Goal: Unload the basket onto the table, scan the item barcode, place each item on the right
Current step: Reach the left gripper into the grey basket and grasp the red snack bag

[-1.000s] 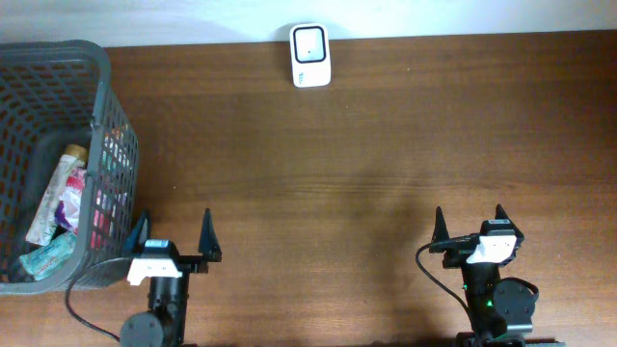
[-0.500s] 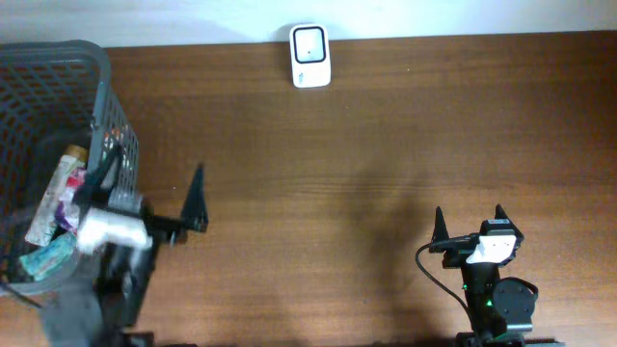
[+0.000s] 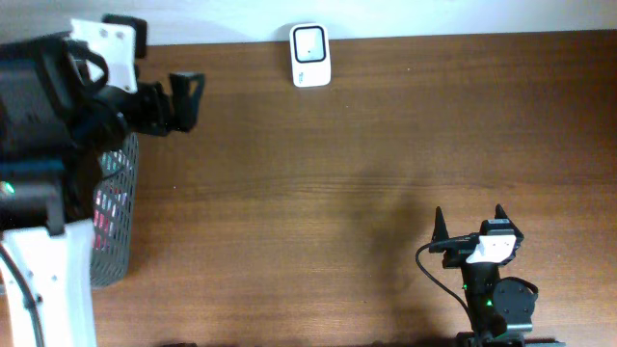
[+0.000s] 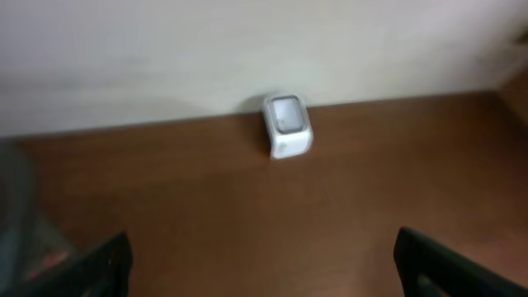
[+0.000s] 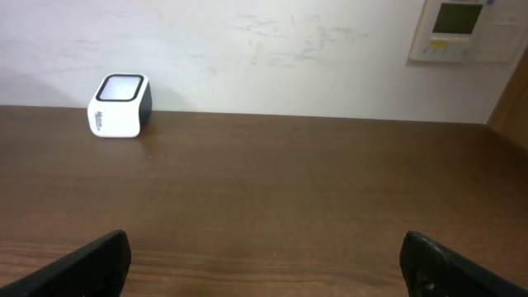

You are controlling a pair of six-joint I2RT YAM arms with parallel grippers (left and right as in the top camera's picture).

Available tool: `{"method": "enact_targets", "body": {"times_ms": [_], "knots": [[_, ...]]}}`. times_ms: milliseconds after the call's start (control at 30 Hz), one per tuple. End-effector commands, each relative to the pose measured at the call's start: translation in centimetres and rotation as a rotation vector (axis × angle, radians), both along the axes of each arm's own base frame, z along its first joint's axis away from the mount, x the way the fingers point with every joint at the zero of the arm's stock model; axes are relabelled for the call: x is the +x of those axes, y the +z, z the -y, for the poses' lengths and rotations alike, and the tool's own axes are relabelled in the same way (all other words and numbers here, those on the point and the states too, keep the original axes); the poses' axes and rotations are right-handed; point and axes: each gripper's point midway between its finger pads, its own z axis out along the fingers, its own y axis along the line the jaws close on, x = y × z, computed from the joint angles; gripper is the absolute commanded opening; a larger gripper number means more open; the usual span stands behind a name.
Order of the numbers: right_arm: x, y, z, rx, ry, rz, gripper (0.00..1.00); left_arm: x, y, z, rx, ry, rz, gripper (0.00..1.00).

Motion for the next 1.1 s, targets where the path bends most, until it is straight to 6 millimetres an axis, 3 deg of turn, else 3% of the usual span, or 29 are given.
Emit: {"method": "enact_targets", "body": {"times_ms": [0, 67, 100, 133, 200, 233, 400, 500, 567, 700, 800, 1067], "knots": [[0.0, -0.3, 0.0, -0.007, 0.0, -0.004, 0.99, 3.3, 0.8, -10.3, -0.068, 0.319, -0.068, 0.99], [0.0, -0.3, 0.0, -0.007, 0.0, -0.004, 0.99, 3.5, 0.6, -15.2, -0.069, 0.429, -0.056, 0.99], [0.0, -0.3, 0.0, -0.007, 0.0, -0.004, 0.99, 2.3, 0.3, -19.6, -0.053, 0.554, -0.06, 0.99], [0.0, -0.3, 0.0, -0.007, 0.0, -0.004, 0.99, 1.2, -0.2, -21.6, -0.032, 0.63, -0.085, 0.99], [0.0, -0.3, 0.0, -0.007, 0.0, -0.004, 0.99, -2.3, -4.2, -26.8, 0.035, 0.849, -0.263, 0.99], [0.0, -0.3, 0.0, -0.007, 0.0, -0.004, 0.99, -2.7, -6.1, -27.7, 0.034, 0.874, -0.335, 0.99], [0.0, -0.3, 0.0, -0.007, 0.0, -0.004, 0.99, -2.3, -18.8, -28.0, -0.127, 0.918, -0.757, 0.99], [0.0, -0.3, 0.0, -0.007, 0.0, -0.004, 0.99, -1.9, -22.7, -26.2, -0.233, 0.84, -0.899, 0.99], [0.0, -0.3, 0.0, -0.007, 0.0, -0.004, 0.99, -2.1, -25.2, -26.1, -0.254, 0.837, -0.982, 1.0], [0.0, -0.3, 0.0, -0.007, 0.0, -0.004, 0.99, -1.6, -26.2, -26.5, -0.271, 0.867, -0.989, 0.99], [0.0, -0.3, 0.0, -0.007, 0.0, -0.004, 0.99, -2.0, -26.3, -27.9, -0.238, 0.977, -0.982, 0.99], [0.0, -0.3, 0.0, -0.007, 0.0, -0.004, 0.99, -2.1, -26.3, -28.0, -0.231, 0.982, -0.984, 0.99]]}}
